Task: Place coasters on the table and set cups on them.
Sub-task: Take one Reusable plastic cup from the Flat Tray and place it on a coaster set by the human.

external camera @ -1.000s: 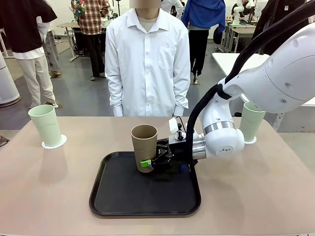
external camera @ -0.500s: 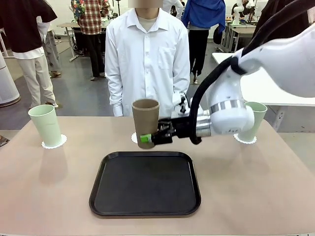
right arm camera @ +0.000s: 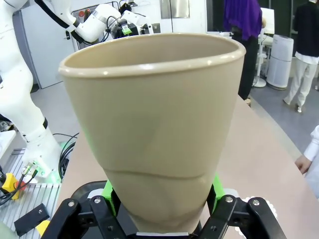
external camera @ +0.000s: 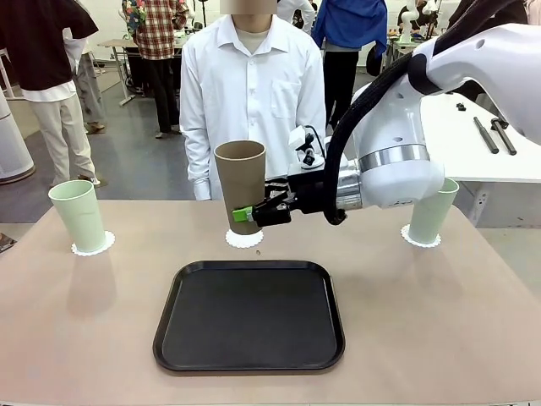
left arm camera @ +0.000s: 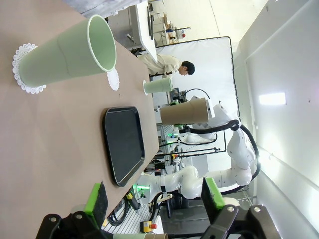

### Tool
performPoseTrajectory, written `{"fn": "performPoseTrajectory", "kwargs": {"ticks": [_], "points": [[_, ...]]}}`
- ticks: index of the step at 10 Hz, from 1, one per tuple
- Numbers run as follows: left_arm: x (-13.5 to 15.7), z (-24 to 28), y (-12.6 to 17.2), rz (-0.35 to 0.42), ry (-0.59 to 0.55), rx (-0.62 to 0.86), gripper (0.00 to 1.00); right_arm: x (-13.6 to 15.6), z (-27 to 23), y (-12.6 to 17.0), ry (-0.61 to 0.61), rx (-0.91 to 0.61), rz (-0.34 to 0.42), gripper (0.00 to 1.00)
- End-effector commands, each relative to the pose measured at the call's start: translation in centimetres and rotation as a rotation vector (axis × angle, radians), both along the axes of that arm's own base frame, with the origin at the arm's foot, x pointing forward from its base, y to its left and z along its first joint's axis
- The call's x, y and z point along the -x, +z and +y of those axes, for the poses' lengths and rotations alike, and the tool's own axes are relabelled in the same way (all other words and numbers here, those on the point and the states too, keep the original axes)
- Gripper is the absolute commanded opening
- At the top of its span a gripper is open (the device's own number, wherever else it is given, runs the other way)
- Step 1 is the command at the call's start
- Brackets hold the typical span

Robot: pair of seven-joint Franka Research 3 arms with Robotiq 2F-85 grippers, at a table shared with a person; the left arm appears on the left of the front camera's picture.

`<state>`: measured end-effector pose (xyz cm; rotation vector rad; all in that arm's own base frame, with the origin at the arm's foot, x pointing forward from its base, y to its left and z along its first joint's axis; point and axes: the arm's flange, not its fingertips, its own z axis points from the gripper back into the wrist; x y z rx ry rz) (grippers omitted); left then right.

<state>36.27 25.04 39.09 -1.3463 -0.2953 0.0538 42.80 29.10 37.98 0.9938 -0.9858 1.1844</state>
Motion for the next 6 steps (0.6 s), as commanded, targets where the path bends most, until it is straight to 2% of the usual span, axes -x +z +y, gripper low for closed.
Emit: {"fn": "performPoseTrajectory", "kwargs": {"ticks": [1,2,4,6], "points": [[0.2,-0.1,0.2,-0.007,0.006,0.000,1.00,-0.2,-0.2,-0.4,-0.001,-0.017,0.009,0.00],[0.2,-0.1,0.2,-0.007,0.006,0.000,1.00,0.0,0.0,0.0,0.000,0.000,0.000,0.81],[0.2,-0.1,0.2,-0.007,0.006,0.000,1.00,-6.1,0.6,-1.5,0.040,-0.017,-0.065,0.81],[0.2,-0.1,0.2,-0.007,0.006,0.000,1.00,-11.5,2.1,-4.0,0.099,-0.030,-0.063,0.81]]}}
